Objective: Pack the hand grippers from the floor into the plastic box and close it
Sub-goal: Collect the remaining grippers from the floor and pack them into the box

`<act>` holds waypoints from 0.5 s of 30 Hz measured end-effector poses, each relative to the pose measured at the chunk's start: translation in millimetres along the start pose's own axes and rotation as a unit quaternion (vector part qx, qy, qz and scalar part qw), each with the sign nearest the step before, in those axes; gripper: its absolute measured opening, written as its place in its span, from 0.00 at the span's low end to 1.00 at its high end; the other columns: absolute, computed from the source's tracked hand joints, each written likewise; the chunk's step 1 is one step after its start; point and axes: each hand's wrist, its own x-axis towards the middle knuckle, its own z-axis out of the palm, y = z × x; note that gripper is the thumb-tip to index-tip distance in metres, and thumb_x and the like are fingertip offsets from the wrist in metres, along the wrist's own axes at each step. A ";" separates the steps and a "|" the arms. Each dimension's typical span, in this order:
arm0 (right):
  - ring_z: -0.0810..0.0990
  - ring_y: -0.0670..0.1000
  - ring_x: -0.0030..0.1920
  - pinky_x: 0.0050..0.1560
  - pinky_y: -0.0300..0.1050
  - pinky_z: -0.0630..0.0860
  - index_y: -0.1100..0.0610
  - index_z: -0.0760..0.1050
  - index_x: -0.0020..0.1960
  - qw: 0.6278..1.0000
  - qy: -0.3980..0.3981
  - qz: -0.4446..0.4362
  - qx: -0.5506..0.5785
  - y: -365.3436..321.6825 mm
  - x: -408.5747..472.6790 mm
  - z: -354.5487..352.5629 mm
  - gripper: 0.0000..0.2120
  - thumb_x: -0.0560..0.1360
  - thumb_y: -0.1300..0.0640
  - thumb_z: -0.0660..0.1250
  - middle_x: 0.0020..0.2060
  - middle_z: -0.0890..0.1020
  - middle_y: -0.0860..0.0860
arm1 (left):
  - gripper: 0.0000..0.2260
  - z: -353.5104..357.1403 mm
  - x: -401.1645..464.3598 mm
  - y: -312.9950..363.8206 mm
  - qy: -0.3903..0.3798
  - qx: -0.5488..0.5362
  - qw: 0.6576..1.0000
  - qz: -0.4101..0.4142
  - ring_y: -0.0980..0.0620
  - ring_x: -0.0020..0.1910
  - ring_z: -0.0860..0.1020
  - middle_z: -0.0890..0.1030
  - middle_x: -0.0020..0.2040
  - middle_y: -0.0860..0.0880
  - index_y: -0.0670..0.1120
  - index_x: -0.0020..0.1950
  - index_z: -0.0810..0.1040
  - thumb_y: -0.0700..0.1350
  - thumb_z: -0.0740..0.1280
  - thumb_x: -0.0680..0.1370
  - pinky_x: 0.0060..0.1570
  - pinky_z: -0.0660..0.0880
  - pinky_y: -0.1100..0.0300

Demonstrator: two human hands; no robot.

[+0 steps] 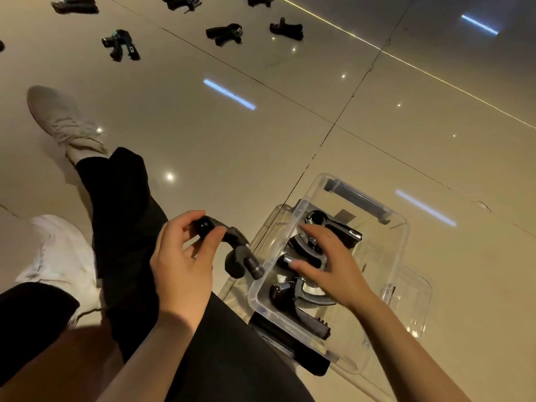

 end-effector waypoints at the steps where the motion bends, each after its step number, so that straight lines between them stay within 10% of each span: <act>1: 0.65 0.42 0.68 0.66 0.42 0.64 0.40 0.61 0.70 0.999 0.009 -0.030 0.012 -16.1 -11.4 1.6 0.32 0.69 0.34 0.64 0.68 0.68 0.41 | 0.15 1.3 -0.8 5.0 0.007 -0.021 1.000 -0.015 0.57 0.54 0.78 0.77 0.54 0.51 0.62 0.49 0.72 0.43 0.69 0.71 0.47 0.74 0.73; 15: 0.77 0.39 0.48 0.48 0.40 0.76 0.42 0.74 0.51 0.968 0.248 -0.041 0.029 -51.3 -61.0 -32.1 0.12 0.71 0.52 0.71 0.47 0.76 0.33 | 0.03 25.9 -50.5 4.4 -0.068 -0.083 0.987 -0.118 0.58 0.44 0.81 0.80 0.46 0.55 0.55 0.46 0.73 0.52 0.61 0.75 0.39 0.77 0.67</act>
